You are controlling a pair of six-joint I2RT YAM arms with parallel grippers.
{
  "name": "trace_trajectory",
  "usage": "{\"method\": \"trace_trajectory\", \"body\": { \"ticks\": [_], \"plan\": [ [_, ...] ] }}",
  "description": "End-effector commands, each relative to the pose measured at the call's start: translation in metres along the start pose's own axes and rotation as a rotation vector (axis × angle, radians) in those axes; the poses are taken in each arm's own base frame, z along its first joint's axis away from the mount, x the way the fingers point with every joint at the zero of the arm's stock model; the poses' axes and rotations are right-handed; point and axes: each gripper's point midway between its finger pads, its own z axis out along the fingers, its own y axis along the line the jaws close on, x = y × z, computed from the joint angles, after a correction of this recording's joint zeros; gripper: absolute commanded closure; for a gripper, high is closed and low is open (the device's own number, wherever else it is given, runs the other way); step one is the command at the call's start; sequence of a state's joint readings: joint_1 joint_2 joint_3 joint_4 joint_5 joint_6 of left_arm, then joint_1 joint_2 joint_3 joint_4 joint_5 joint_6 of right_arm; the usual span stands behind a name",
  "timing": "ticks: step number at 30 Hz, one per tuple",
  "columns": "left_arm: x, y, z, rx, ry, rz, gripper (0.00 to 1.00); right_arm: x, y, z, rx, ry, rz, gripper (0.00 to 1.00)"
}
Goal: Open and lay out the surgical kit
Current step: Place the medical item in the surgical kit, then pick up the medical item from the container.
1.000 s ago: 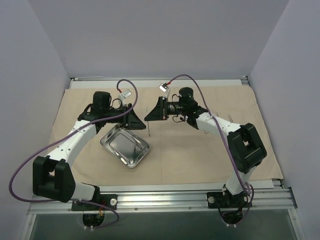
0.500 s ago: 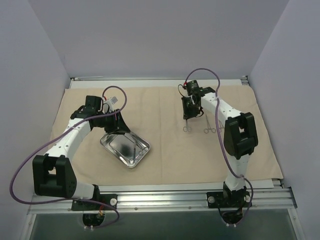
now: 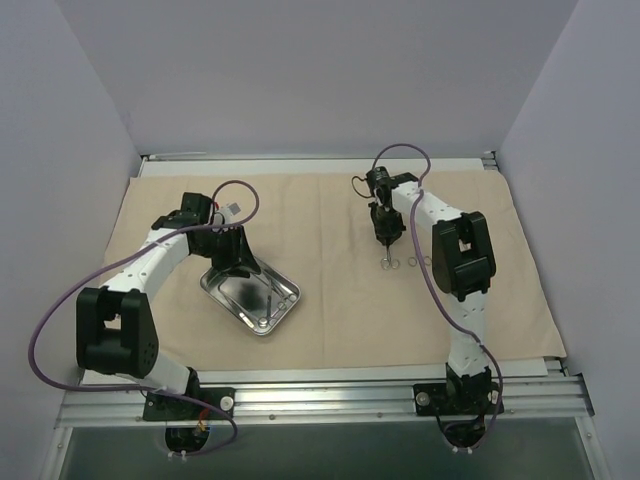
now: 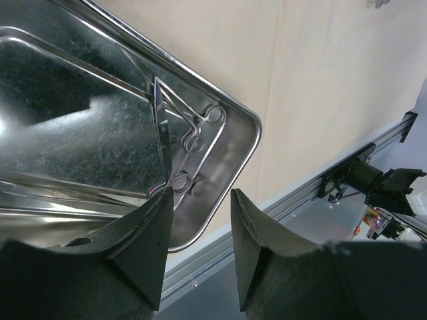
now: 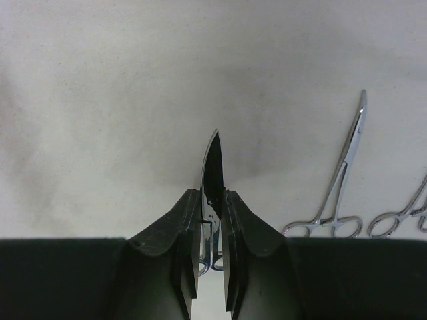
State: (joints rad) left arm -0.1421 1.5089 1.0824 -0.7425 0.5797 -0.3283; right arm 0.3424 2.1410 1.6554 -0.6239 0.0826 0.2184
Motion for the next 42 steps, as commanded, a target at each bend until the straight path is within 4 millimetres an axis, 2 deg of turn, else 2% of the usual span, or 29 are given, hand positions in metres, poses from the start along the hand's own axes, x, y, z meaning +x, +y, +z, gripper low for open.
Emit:
{"method": "trace_trajectory", "body": {
  "ticks": [1, 5, 13, 17, 19, 21, 22, 24, 29, 31, 32, 38, 39, 42],
  "plan": [
    [-0.009, 0.000, -0.005, -0.049, -0.002, 0.027, 0.52, -0.005, -0.017, -0.003, 0.073, 0.008, 0.014, 1.00],
    [-0.010, 0.001, -0.004, -0.093, -0.009, 0.044, 0.50, -0.003, -0.023, 0.006, 0.086, 0.027, 0.025, 0.98],
    [0.003, -0.003, 0.007, -0.132, 0.044, 0.060, 0.48, 0.001, -0.021, 0.013, 0.067, 0.046, 0.036, 0.92],
    [0.011, 0.000, 0.014, -0.184, 0.071, 0.055, 0.48, -0.004, -0.020, 0.012, 0.058, 0.036, 0.037, 0.74],
    [0.013, 0.005, 0.016, -0.216, 0.066, 0.054, 0.48, -0.010, -0.019, 0.008, 0.052, 0.020, 0.036, 0.69],
    [0.015, 0.005, 0.019, -0.232, 0.057, 0.053, 0.48, -0.016, -0.019, 0.000, 0.042, 0.001, 0.033, 0.66],
    [0.015, 0.010, 0.021, -0.261, 0.050, 0.051, 0.48, -0.019, -0.019, -0.004, 0.042, -0.008, 0.031, 0.59],
    [0.014, 0.012, 0.025, -0.291, 0.030, 0.049, 0.48, -0.026, -0.021, -0.016, 0.038, -0.035, 0.029, 0.54],
    [0.005, 0.024, 0.033, -0.401, -0.057, 0.059, 0.53, -0.052, -0.020, -0.074, -0.011, -0.172, 0.025, 0.53],
    [0.004, 0.024, 0.039, -0.420, -0.077, 0.060, 0.57, -0.054, -0.015, -0.088, -0.047, -0.201, 0.012, 0.54],
    [0.005, 0.027, 0.042, -0.433, -0.086, 0.046, 0.58, -0.054, -0.014, -0.098, -0.064, -0.224, 0.014, 0.56],
    [0.006, 0.023, 0.055, -0.481, -0.147, 0.055, 0.58, -0.041, 0.008, -0.125, -0.148, -0.287, -0.007, 0.61],
    [0.006, 0.027, 0.059, -0.500, -0.143, 0.055, 0.58, -0.034, 0.018, -0.125, -0.156, -0.281, -0.032, 0.61],
    [0.009, 0.033, 0.069, -0.524, -0.127, 0.053, 0.56, -0.025, 0.031, -0.136, -0.178, -0.305, -0.055, 0.61]
  ]
}}
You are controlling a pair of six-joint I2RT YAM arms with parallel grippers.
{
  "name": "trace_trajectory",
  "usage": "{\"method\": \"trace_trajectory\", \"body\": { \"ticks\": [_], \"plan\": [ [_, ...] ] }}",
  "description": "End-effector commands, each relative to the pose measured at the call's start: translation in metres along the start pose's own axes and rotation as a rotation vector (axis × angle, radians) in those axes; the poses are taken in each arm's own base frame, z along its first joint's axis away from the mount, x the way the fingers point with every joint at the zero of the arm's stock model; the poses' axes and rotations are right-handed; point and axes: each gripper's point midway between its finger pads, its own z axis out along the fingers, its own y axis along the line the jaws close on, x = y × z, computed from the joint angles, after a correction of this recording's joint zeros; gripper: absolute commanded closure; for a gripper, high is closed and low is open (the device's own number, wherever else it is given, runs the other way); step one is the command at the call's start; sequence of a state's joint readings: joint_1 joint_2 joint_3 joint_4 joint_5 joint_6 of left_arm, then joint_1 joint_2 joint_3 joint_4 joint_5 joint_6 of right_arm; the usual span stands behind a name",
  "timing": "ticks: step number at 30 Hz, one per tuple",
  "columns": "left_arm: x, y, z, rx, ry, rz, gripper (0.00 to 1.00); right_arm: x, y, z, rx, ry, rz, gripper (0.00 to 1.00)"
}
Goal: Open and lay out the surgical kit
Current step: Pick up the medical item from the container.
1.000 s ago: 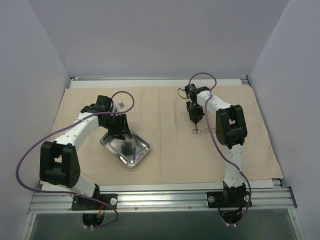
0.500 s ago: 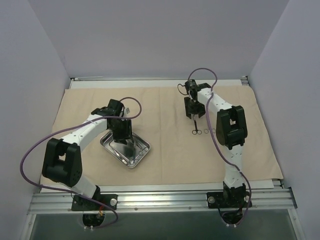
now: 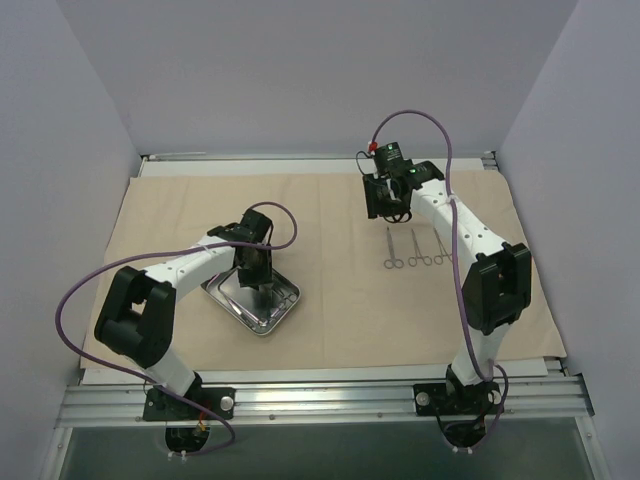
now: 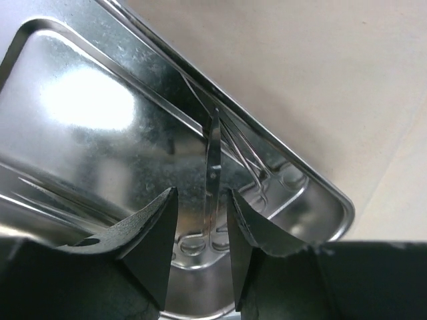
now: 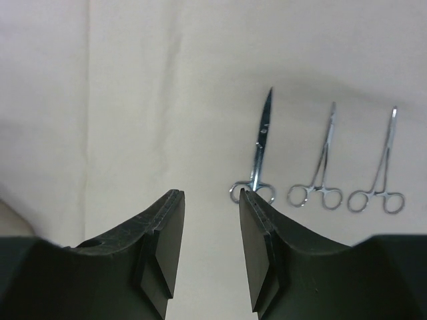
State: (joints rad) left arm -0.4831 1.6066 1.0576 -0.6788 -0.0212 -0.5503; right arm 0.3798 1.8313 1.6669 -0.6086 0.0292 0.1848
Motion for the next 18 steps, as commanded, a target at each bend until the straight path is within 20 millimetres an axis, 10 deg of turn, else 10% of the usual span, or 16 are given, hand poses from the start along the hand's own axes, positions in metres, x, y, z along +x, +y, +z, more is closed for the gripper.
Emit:
{"method": "trace_trajectory", "body": {
  "ticks": [1, 18],
  "plan": [
    [-0.011, 0.004, 0.016, -0.060, -0.053, -0.031, 0.56, 0.014, 0.022, -0.012, -0.047, -0.001, -0.029, 0.62],
    [0.027, 0.018, 0.075, -0.175, 0.055, -0.055, 0.52, 0.031, 0.029, -0.045, -0.108, -0.057, -0.006, 0.63]
  ]
}}
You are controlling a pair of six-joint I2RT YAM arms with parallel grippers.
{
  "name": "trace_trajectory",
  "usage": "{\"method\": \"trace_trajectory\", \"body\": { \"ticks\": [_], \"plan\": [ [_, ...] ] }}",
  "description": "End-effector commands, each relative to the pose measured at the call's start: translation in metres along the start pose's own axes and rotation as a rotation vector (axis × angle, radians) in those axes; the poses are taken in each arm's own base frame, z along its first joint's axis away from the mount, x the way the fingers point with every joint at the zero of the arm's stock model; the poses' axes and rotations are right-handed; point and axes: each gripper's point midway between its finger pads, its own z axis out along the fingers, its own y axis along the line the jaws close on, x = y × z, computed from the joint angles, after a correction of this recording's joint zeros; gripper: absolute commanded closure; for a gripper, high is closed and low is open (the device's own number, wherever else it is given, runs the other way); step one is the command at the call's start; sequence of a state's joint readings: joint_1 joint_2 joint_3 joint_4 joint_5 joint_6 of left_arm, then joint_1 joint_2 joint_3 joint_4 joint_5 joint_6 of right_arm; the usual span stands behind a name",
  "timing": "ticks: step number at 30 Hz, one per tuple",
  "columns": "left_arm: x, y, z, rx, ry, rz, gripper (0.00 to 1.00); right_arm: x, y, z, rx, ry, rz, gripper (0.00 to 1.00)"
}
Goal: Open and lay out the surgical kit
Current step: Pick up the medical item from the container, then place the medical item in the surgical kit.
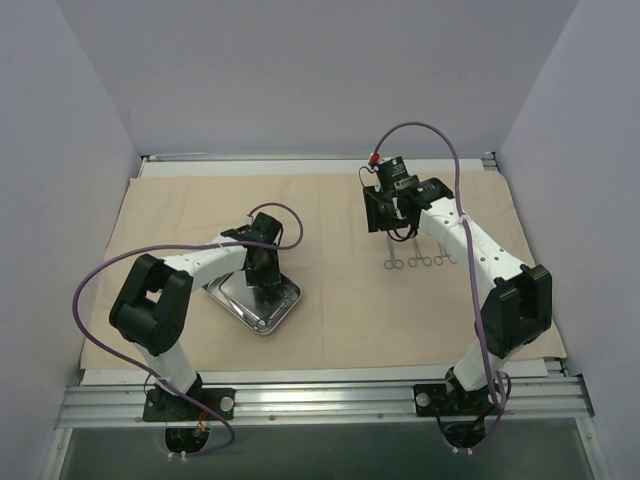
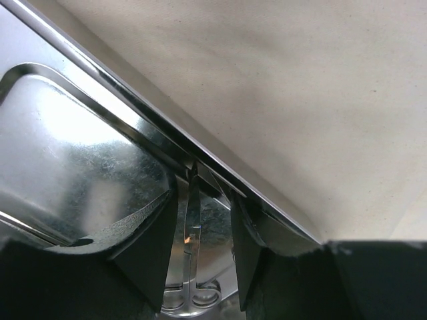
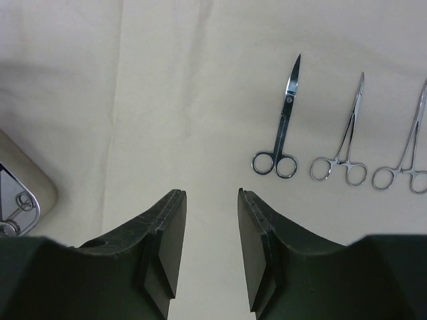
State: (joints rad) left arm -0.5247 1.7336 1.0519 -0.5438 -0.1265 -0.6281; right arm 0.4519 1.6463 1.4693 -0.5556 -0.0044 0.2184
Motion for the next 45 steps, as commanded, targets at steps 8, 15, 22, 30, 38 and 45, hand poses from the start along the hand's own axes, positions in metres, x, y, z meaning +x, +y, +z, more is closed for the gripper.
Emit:
{"method": "trace_trajectory", "body": {
  "ticks": [8, 15, 22, 30, 38, 45],
  "plan": [
    [0.050, 0.032, 0.052, -0.077, 0.216, -0.026, 0.83, -0.005, 0.008, -0.023, -0.040, -0.045, 0.011, 0.63],
    [0.026, 0.034, 0.013, -0.044, 0.170, 0.017, 0.98, -0.006, 0.034, -0.022, -0.101, -0.032, -0.001, 0.64],
    [-0.015, 0.029, -0.056, 0.029, 0.052, 0.085, 0.98, -0.013, 0.078, -0.010, -0.182, -0.009, -0.024, 0.67],
    [-0.042, 0.042, -0.079, 0.120, -0.001, 0.086, 0.98, -0.013, 0.142, 0.006, -0.361, 0.020, -0.042, 0.68],
    [-0.066, 0.039, -0.089, 0.243, -0.048, 0.061, 0.98, -0.007, 0.192, 0.012, -0.592, 0.047, -0.109, 0.68],
    [-0.080, 0.036, -0.091, 0.295, -0.052, 0.019, 0.98, -0.003, 0.246, 0.017, -0.835, -0.072, -0.153, 0.54]
  ]
}}
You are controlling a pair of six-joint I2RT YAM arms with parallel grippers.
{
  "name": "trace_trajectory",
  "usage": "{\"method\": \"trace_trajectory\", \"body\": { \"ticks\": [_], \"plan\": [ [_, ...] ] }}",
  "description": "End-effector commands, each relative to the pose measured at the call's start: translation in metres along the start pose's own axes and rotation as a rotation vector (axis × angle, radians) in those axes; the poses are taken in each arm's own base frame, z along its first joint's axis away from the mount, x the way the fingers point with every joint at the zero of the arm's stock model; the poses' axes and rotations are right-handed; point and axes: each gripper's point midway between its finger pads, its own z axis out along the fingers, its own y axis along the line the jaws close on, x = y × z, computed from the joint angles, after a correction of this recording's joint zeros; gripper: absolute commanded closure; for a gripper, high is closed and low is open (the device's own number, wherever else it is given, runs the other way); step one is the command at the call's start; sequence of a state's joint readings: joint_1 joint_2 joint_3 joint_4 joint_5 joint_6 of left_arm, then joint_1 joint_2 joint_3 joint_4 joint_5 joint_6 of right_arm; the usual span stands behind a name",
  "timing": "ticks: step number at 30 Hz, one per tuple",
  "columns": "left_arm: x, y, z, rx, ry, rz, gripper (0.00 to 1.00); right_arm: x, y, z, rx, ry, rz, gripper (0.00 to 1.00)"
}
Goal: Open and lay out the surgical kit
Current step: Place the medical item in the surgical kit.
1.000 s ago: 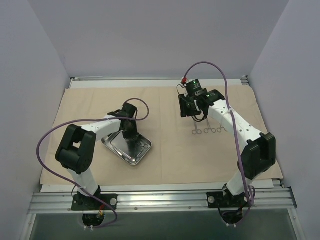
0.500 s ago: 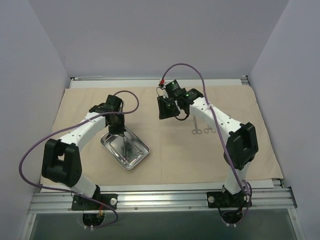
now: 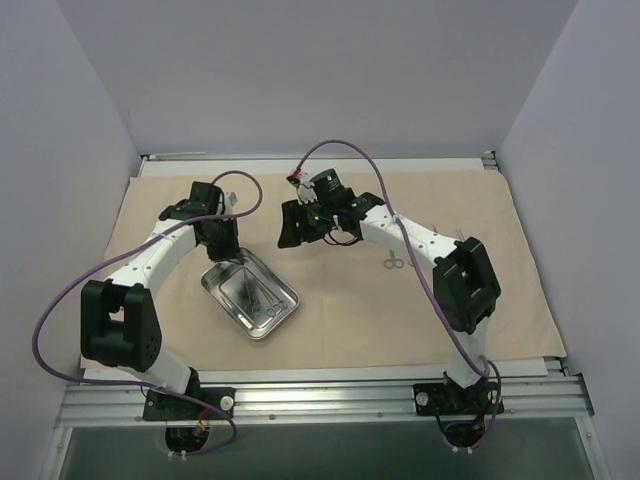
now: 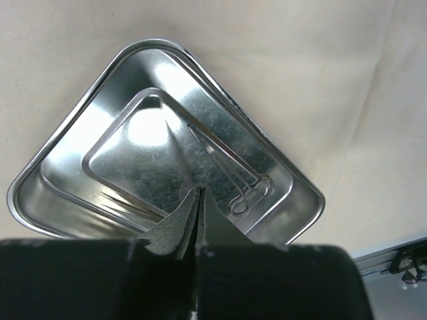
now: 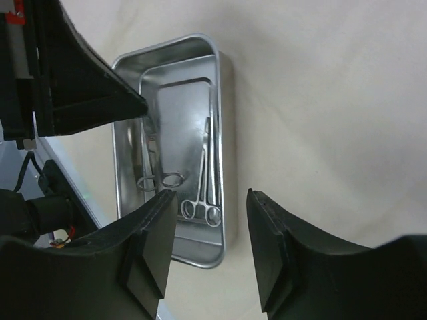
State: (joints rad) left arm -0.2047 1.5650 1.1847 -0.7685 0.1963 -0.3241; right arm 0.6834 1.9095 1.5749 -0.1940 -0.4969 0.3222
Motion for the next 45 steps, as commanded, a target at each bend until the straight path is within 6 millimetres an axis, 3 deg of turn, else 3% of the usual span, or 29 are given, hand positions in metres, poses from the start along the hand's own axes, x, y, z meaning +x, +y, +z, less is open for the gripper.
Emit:
{"method": "trace_trajectory", "body": {
  "ticks": [1, 2, 8, 12, 23, 32, 34, 35, 37, 39, 40, 43, 45],
  "plan": [
    [-0.025, -0.016, -0.012, 0.081, -0.063, 0.013, 0.98, -0.009, 0.039, 0.018, -0.181, -0.085, -0.087, 0.53],
    [-0.025, -0.017, -0.012, 0.082, -0.061, 0.008, 0.98, 0.000, 0.046, 0.025, -0.198, -0.073, -0.101, 0.50],
    [-0.023, -0.017, -0.009, 0.090, -0.041, -0.025, 0.98, 0.013, 0.065, 0.047, -0.258, -0.099, -0.140, 0.43],
    [-0.020, -0.017, -0.008, 0.092, -0.032, -0.040, 0.98, 0.031, 0.065, 0.068, -0.247, -0.056, -0.151, 0.43],
    [-0.016, -0.018, -0.007, 0.101, -0.018, -0.049, 0.98, 0.062, 0.067, 0.096, -0.239, 0.000, -0.204, 0.44],
    [-0.016, -0.018, -0.007, 0.116, -0.018, -0.068, 0.98, 0.077, 0.061, 0.112, -0.228, 0.046, -0.213, 0.58],
    [-0.016, -0.018, -0.007, 0.117, -0.018, -0.072, 0.98, 0.079, 0.060, 0.113, -0.230, 0.053, -0.218, 0.65],
    [-0.016, -0.018, -0.007, 0.116, -0.020, -0.073, 0.98, 0.079, 0.061, 0.114, -0.236, 0.054, -0.222, 0.75],
    [-0.017, -0.016, -0.008, 0.111, -0.017, -0.081, 0.98, 0.076, 0.063, 0.112, -0.244, 0.052, -0.223, 0.86],
    [-0.022, -0.008, -0.014, 0.089, -0.038, -0.099, 0.90, 0.074, 0.066, 0.110, -0.248, 0.063, -0.222, 0.98],
    [-0.023, -0.003, -0.018, 0.071, -0.048, -0.104, 0.72, 0.065, 0.068, 0.107, -0.258, 0.052, -0.215, 1.00],
    [-0.042, 0.016, -0.046, 0.017, -0.162, -0.119, 0.54, 0.054, 0.076, 0.100, -0.278, 0.042, -0.193, 1.00],
    [-0.055, 0.026, -0.071, -0.005, -0.246, -0.128, 0.52, 0.043, 0.081, 0.093, -0.286, 0.019, -0.194, 1.00]
  ]
}}
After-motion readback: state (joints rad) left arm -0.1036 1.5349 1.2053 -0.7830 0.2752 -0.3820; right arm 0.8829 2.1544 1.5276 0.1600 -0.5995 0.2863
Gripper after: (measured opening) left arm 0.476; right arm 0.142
